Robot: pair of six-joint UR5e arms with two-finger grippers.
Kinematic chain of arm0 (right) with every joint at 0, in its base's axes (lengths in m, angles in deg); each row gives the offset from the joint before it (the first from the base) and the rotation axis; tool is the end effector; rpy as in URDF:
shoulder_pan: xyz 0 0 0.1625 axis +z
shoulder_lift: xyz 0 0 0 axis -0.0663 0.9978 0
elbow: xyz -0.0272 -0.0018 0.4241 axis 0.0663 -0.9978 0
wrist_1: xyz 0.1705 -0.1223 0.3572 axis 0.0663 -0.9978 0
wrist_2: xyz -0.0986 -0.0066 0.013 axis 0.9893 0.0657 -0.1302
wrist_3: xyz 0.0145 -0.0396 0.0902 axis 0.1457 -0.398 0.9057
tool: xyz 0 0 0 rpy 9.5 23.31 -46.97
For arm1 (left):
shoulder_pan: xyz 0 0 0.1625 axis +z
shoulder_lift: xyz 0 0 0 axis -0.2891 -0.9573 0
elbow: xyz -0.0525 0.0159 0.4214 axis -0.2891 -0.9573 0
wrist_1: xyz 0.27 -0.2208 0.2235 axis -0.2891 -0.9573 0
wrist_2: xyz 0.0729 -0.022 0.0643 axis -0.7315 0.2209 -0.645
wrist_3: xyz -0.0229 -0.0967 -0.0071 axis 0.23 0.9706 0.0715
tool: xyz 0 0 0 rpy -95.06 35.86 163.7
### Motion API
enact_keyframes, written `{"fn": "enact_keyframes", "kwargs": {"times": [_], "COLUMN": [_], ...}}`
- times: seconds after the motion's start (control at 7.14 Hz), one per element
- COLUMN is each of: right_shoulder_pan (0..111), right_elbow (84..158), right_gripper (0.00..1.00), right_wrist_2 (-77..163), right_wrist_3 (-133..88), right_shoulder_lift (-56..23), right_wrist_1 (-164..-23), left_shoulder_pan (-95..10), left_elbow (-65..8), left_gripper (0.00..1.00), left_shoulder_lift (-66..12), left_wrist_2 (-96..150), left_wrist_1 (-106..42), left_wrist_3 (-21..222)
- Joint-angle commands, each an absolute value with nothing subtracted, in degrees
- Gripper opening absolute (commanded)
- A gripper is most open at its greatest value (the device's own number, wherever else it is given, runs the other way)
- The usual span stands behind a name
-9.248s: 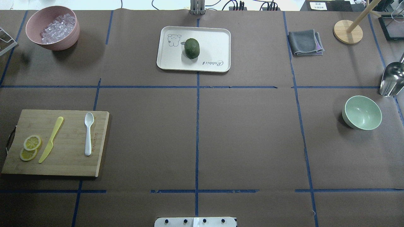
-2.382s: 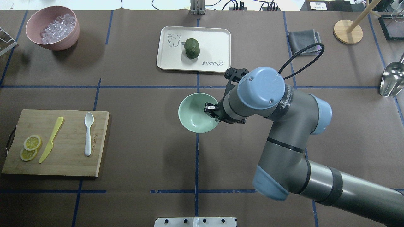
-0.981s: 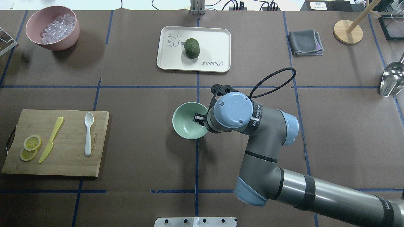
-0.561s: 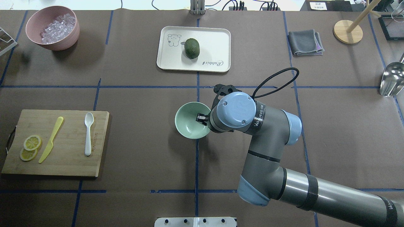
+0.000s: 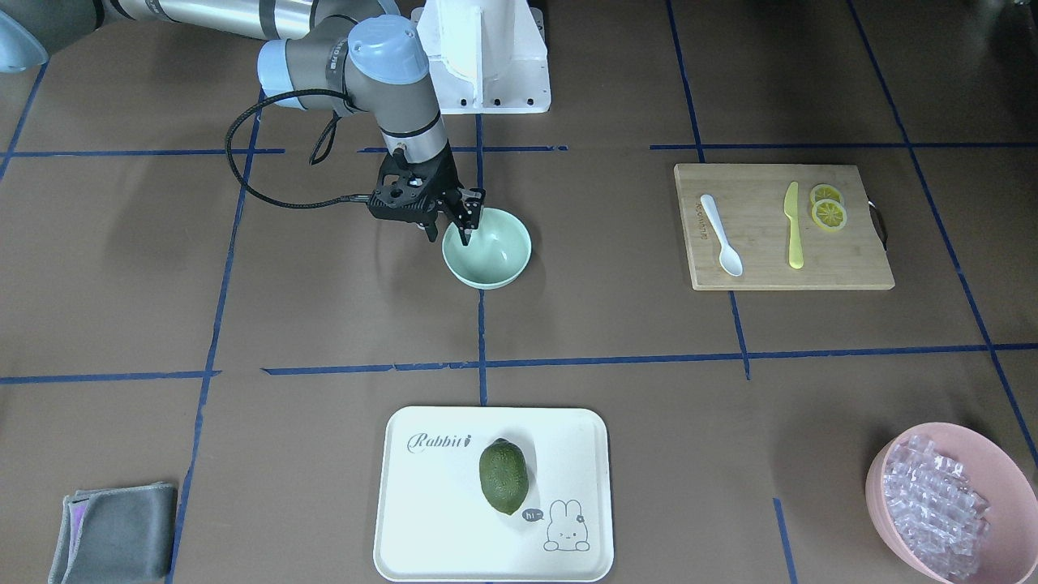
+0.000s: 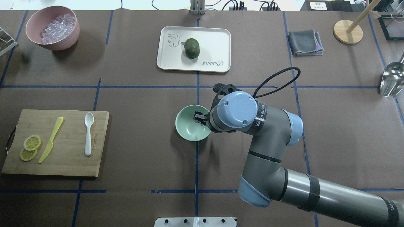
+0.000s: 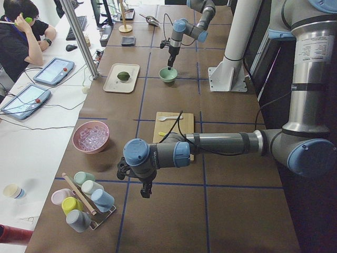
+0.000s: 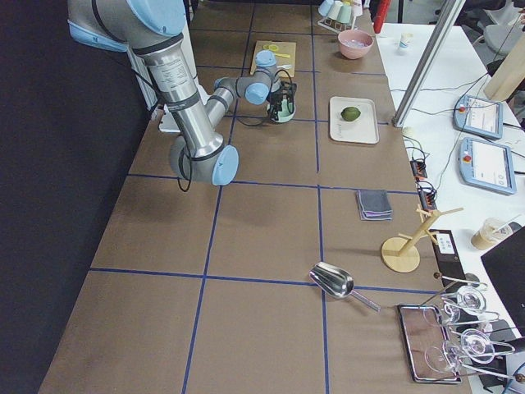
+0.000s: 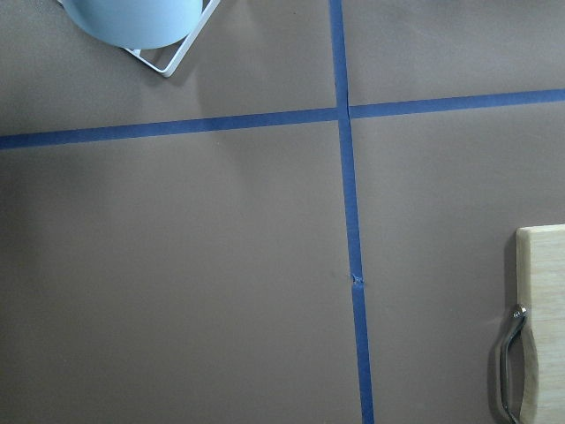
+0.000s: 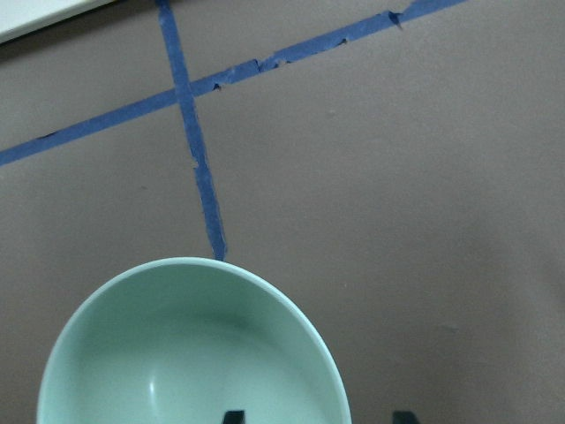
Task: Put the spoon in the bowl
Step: 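Lower the green bowl onto the table center and open the right gripper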
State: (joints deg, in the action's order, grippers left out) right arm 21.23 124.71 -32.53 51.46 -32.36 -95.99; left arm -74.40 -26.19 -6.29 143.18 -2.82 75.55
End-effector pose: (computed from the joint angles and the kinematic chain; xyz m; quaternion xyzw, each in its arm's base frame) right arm -0.5631 -0.3938 0.2185 0.0314 -0.4534 0.1626 0.8758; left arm -0.0695 -0.4759 0.6780 0.0013 0.4067 0.0539 0.9120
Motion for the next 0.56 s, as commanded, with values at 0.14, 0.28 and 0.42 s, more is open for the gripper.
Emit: {"fn": "enact_keyframes", "kwargs": {"times": [0.14,0.28,0.42], "right_shoulder_pan": [24.6,27.7,31.4], "right_elbow": [131.0,133.5,134.2], "right_gripper": [1.00,1.00,1.00], "right_wrist_2": [-34.2,-37.3,-40.2], "right_wrist_3": [47.3,41.1,35.8], "right_shoulder_lift": [-32.4,-32.4,-32.1], "right_wrist_1": [-107.4,-112.6,-113.6], "left_shoulder_pan": [-74.1,-71.8,-66.8], "left_elbow": [-31.5,-36.9,-42.2], "left_gripper": [1.00,1.00,1.00], "left_shoulder_lift": [-6.6,-6.3,-4.5], "left_wrist_2": [142.6,142.7,142.9], "left_wrist_1": [-7.1,-7.4,-7.6], "left_wrist_3": [79.5,86.1,92.4]}}
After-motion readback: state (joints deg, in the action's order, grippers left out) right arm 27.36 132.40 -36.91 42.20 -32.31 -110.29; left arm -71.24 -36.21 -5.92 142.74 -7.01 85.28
